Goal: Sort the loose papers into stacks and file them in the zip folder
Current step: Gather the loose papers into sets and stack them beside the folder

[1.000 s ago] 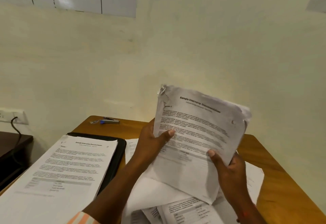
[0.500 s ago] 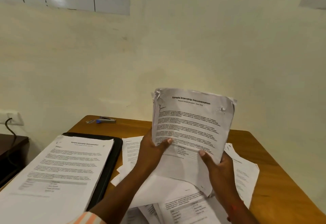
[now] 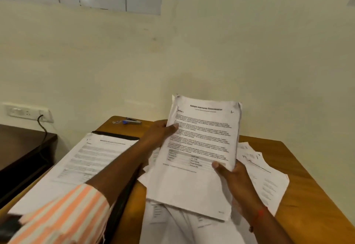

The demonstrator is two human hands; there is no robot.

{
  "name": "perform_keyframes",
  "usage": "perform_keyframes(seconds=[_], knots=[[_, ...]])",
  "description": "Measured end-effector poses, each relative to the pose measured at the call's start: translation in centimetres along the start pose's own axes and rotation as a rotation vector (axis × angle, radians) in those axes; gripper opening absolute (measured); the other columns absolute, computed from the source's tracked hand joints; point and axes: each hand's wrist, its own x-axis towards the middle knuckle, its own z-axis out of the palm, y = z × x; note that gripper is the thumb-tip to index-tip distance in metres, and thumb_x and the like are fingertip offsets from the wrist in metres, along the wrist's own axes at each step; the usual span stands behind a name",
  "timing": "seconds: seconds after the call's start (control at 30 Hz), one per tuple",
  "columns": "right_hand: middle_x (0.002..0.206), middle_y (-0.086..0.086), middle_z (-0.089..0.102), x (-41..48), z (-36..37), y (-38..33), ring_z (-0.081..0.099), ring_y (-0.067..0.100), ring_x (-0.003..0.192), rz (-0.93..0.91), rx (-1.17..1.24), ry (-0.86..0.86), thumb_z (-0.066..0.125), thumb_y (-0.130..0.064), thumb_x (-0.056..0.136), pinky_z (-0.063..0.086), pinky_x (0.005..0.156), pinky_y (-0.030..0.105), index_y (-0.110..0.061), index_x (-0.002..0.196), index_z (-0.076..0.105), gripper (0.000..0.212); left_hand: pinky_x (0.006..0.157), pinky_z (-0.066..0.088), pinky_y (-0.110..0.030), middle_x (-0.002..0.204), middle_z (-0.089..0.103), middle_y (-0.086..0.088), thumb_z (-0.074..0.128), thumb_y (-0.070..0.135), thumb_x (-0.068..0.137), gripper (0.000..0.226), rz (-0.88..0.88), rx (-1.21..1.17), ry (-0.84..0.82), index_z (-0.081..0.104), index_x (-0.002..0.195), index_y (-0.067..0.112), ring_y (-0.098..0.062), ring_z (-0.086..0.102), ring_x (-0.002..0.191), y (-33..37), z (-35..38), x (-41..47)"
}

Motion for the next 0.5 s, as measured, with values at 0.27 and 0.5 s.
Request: perform_keyframes(seconds=[0.27,0.5], knots=[[0.117,-0.002,0.074,-2.2,4.9,1.3,0.071,0.020,0.107,0.140,0.002,-0.174,0.065,-0.018,0.096,0.054,0.098,0.045,-0.022,0.123,0.066,0.027,0.057,0.058,-0.027,0.095,0.076,0.000,0.053,0.029,0.105,0.015,-0.133,-0.091,0.193,0.063,0.111,0.019,-0.014,0.075,0.076,-4.1,-3.8,-1.6],[0.111,-0.005,0.076,1.2,6.3,1.2,0.072,0.020,0.104,0.113,-0.247,-0.144,0.061,-0.018,0.100,0.053,0.099,0.050,-0.019,0.118,0.069,0.020,0.051,0.051,-0.024,0.086,0.073,0.001,0.058,0.031,0.103,0.014,-0.232,0.000,0.270,0.064,0.097,0.020,-0.012,0.071,0.068,-7.2,-6.4,-2.2]])
